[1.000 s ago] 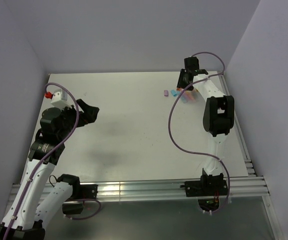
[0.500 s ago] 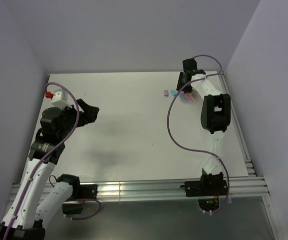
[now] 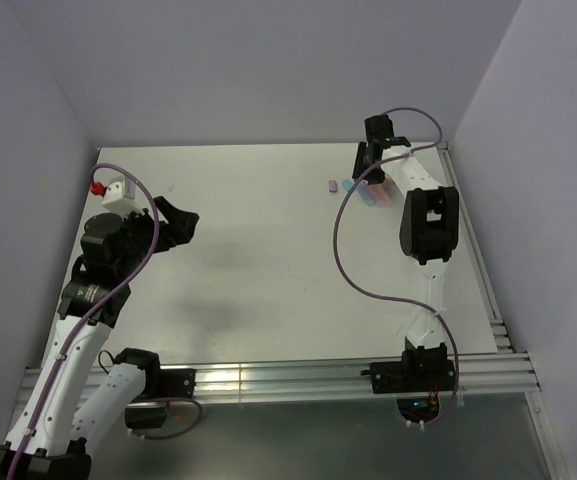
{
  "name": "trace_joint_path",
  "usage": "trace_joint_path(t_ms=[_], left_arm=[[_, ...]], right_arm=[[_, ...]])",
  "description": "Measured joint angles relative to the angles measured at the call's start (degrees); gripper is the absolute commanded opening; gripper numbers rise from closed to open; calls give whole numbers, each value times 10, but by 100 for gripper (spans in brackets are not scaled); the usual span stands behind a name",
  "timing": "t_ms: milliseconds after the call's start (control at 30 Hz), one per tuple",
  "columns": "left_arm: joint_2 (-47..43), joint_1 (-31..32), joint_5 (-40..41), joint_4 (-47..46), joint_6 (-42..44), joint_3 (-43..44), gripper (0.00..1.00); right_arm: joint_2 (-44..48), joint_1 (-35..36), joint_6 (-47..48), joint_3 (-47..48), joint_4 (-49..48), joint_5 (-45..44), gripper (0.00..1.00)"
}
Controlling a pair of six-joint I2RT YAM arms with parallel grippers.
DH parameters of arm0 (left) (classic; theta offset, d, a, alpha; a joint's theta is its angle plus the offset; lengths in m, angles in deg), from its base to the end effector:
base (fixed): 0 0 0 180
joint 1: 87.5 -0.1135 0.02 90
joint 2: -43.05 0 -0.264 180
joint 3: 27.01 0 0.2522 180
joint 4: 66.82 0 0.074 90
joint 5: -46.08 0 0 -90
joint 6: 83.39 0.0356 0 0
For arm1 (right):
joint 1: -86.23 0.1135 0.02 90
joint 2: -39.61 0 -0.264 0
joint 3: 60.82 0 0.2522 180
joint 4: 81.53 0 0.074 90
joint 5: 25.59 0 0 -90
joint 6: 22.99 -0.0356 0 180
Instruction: Insert the pens into the pen caps
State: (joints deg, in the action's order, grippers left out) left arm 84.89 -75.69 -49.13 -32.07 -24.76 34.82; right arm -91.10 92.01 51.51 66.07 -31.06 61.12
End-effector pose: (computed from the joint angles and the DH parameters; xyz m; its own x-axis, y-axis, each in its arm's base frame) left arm 0.1620 -0.0372 0.3479 -0.3638 -0.4536 -0.8136 0.1176 0.8441 -0.5231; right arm 0.5054 0.0491 0.2079 -0.7964 0.1875 -0.5749 0.1511 0.9823 0.1111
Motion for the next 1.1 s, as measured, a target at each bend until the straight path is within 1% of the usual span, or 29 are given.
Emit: trace_joint_path(t_ms=[800,1100], left_arm=[[4,-4,-5,-2,0,0,99],[5,-4,-6,-2,0,0,99]], right_arm=[[-49,-2,5,26,19,10,49],[-52,-6,5,29,21,14,48]])
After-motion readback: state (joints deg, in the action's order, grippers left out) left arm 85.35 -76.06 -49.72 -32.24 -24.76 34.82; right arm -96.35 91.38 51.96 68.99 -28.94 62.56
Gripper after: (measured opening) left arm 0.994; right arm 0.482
